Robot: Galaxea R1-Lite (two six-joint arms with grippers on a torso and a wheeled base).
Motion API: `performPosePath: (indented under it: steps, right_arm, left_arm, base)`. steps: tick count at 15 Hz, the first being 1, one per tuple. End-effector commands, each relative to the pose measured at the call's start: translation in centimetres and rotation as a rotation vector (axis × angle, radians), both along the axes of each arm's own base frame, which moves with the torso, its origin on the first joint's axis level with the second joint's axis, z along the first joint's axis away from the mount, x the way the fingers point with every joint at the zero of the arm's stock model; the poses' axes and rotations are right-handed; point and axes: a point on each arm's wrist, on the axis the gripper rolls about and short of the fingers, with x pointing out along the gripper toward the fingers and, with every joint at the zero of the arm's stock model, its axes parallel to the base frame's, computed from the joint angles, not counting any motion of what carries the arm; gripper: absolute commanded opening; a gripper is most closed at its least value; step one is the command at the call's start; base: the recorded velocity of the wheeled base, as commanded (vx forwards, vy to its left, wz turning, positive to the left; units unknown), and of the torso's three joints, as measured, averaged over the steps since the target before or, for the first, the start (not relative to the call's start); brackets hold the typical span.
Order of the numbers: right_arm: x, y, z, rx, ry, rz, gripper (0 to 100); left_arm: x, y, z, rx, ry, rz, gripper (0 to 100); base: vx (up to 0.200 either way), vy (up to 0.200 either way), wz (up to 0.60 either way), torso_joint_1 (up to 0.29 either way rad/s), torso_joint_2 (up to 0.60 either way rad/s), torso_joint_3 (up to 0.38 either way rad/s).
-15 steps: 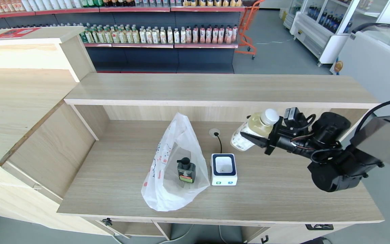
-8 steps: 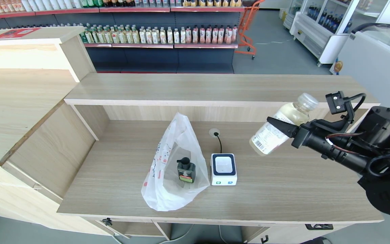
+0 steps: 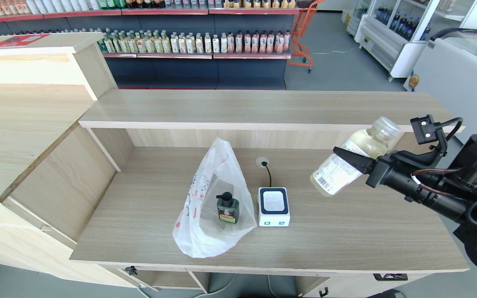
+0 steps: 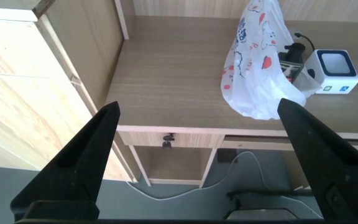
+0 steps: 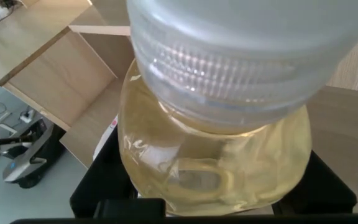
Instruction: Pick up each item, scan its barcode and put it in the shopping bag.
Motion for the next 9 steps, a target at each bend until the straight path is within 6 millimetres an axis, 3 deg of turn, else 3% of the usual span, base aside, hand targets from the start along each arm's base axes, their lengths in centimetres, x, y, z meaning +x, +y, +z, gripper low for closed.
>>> performPosePath:
  steps: [1, 6, 9]
  right_arm:
    - [0.0, -0.3, 0.2, 0.001, -0.006, -0.009, 0]
    - [0.4, -0.2, -0.2, 0.011, 0.015, -0.006, 0]
    - [1.1, -0.1, -0.5, 0.011, 0.022, -0.005, 0]
  left_arm:
    - [0.0, 0.0, 0.0, -0.001, 0.0, 0.0, 100]
    - [0.0, 0.0, 0.0, 0.0, -0.001, 0.0, 100]
    - [0.0, 0.0, 0.0, -0.001, 0.0, 0.0, 100]
  base:
    - [0.0, 0.2, 0.0, 0.002, 0.0, 0.002]
    - [0.0, 0.2, 0.0, 0.004, 0.0, 0.002]
    - [0.0, 0.0, 0.0, 0.0, 0.0, 0.0]
